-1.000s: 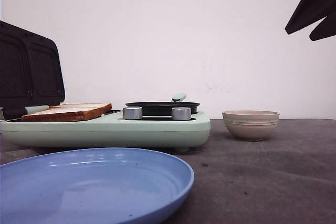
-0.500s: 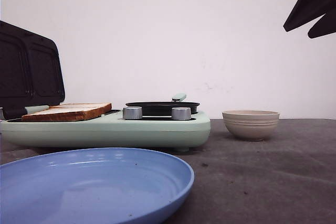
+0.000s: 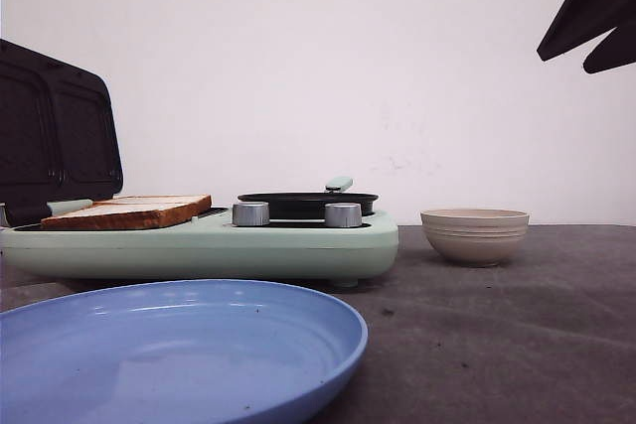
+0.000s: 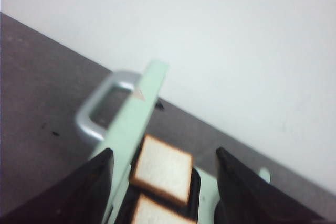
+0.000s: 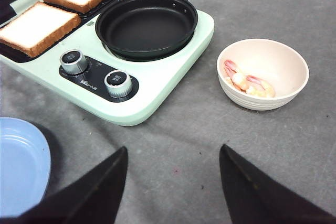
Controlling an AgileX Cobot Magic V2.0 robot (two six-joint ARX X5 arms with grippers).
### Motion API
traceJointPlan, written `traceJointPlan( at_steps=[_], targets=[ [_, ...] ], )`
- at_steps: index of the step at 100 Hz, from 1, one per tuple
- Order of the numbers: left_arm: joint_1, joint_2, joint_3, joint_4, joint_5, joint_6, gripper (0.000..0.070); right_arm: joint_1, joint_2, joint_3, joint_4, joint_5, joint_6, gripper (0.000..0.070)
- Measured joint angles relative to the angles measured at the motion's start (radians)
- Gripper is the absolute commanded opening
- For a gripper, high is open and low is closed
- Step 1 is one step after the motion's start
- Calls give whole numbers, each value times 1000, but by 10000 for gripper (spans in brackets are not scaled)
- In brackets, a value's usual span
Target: Make breakfast with bread and shrimp
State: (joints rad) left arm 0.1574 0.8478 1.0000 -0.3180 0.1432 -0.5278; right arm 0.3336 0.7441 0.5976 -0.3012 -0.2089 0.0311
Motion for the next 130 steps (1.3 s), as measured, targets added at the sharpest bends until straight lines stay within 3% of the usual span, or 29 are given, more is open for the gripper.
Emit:
traceJointPlan(
  at_steps=[31,40,60,82,112,124,130],
  targets=[
    [266,173,39,70,263,-160,326,0,0,0,0,0,0,337],
    [298,245,39,107,341,-228,373,0,0,0,0,0,0,337],
    [314,390,39,212,508,-354,390,0,0,0,0,0,0,337],
    [314,510,39,233,574,-398,390,0,0,0,0,0,0,337],
    [297,580,39,291,615,-401,382,0,0,0,0,0,0,337],
    [281,586,39,308,615,-401,324,0,0,0,0,0,0,337],
    [275,588,39,313,613,-403,232,0,0,0,0,0,0,337]
  ],
)
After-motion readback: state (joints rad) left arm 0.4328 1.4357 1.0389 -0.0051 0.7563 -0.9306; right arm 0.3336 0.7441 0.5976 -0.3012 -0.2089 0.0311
